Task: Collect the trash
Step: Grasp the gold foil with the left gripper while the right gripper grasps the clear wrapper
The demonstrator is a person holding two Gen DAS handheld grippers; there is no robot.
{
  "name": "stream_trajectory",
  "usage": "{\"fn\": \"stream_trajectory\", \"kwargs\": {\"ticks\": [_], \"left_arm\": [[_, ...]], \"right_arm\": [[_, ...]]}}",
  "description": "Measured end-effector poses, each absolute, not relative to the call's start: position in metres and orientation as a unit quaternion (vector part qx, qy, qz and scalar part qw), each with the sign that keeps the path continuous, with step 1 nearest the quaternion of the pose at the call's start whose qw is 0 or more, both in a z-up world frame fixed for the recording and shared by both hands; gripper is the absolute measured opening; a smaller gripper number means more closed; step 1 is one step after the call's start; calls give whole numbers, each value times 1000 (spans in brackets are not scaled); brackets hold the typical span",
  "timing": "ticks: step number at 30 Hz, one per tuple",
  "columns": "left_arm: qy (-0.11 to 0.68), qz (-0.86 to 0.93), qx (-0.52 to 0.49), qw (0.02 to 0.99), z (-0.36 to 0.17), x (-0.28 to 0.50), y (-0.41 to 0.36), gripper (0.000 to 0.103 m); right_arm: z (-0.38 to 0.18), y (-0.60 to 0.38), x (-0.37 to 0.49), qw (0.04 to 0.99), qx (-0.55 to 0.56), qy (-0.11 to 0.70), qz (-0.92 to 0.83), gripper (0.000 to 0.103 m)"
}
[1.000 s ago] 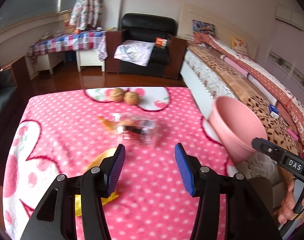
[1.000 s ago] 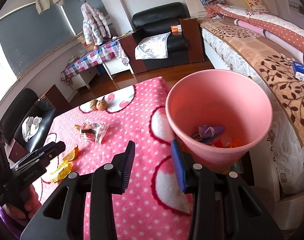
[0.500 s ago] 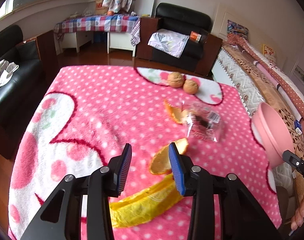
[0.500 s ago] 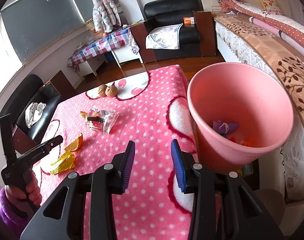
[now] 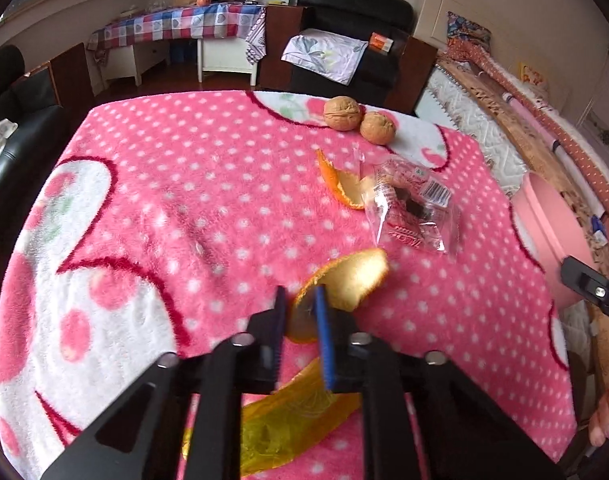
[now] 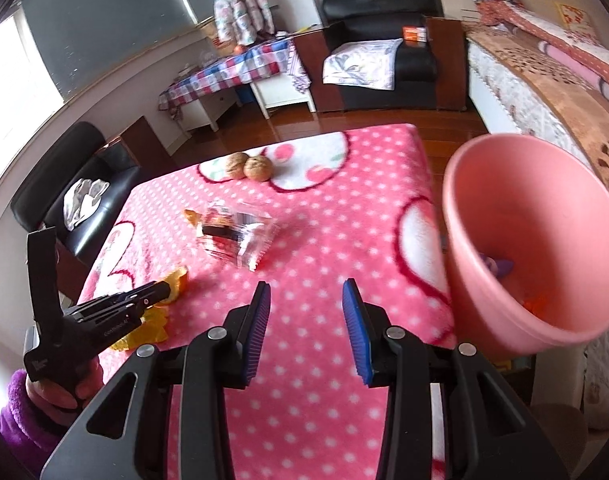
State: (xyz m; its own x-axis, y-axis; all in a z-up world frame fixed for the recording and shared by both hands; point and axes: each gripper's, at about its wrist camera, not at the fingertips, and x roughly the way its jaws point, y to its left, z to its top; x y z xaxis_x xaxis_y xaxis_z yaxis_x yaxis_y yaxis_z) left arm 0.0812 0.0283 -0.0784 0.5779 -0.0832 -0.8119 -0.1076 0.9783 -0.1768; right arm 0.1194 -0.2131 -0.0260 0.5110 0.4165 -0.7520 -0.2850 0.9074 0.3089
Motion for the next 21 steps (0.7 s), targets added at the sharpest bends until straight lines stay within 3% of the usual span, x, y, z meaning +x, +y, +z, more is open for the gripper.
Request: {"fn": "stream_trajectory", "kwargs": {"ticks": [12,14,21], "left_arm": [[434,-3,-158,887,-65,71,49,5],[435,-5,-161,886,-66,70,50,5],[446,-9,-164,880,-74,73,51,5]], "right_arm": [[-43,-163,168,846,76,468,244,38],[-51,-160,176,842,80,477,239,48],[-76,-150,194,815,111,511,249,49]]}}
